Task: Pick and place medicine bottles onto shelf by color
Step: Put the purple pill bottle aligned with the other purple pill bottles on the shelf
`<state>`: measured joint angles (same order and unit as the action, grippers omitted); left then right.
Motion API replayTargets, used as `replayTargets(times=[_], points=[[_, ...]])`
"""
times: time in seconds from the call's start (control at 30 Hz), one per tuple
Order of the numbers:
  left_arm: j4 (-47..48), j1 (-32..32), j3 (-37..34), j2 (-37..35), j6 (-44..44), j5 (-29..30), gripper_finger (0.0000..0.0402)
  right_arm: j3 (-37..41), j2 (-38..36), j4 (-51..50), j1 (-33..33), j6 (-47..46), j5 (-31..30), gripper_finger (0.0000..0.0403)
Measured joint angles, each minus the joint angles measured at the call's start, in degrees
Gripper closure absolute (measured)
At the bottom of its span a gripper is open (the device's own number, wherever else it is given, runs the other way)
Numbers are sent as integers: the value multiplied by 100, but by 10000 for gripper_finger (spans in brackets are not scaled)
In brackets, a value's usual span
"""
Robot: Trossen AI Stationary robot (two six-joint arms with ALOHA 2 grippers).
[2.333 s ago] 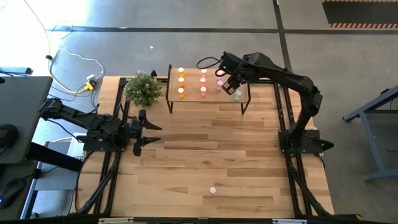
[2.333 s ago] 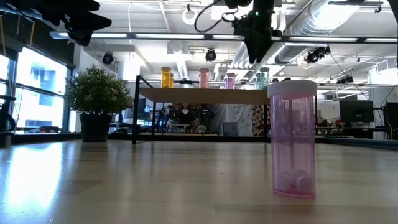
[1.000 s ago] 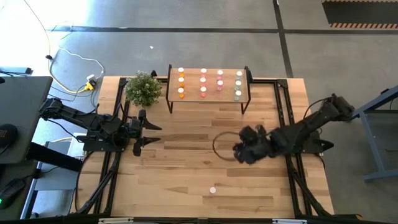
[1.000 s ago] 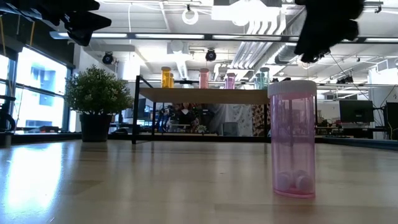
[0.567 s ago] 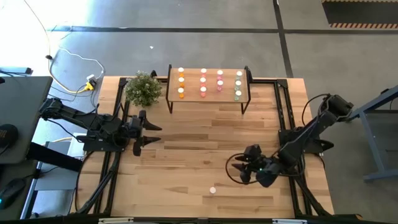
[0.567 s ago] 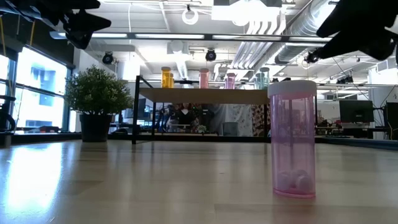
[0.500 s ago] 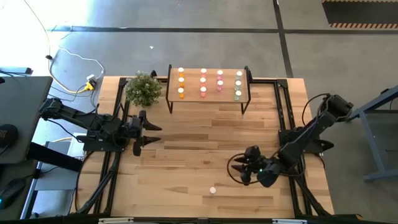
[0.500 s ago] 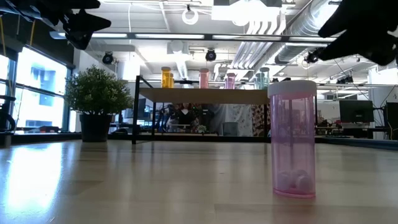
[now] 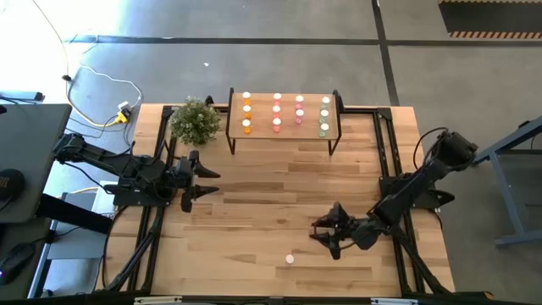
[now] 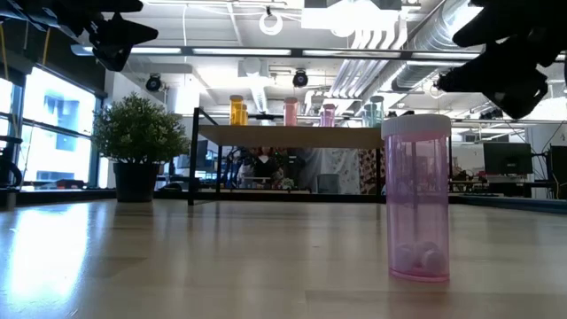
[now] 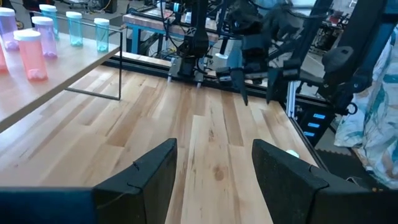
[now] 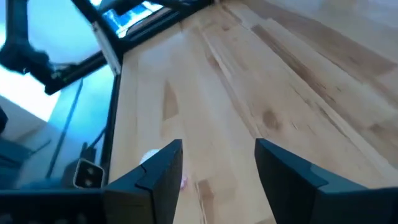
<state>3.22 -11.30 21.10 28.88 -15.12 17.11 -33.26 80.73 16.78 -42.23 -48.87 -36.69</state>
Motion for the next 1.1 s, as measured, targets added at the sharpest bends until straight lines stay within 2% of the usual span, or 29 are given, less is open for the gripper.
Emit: replayTargets(times=[0.13,0.3,0.53,0.8,1.1], points=[[-1,0,0,-1,-172,0,202,-39,535,579,-129,607,6,210],[2,1,2,-2,-274,-1,202,-482,1321,620,-237,767,9,210],[3,-1,0,0,-275,-1,202,-1461,2322,312,-294,1724,11,210],[15,-1,1,-2,-274,-1,202,-2232,2897,-282,-287,1636,-110,210],[47,1,0,0,-274,-1,202,-2404,3072,-288,-277,1301,-188,210]])
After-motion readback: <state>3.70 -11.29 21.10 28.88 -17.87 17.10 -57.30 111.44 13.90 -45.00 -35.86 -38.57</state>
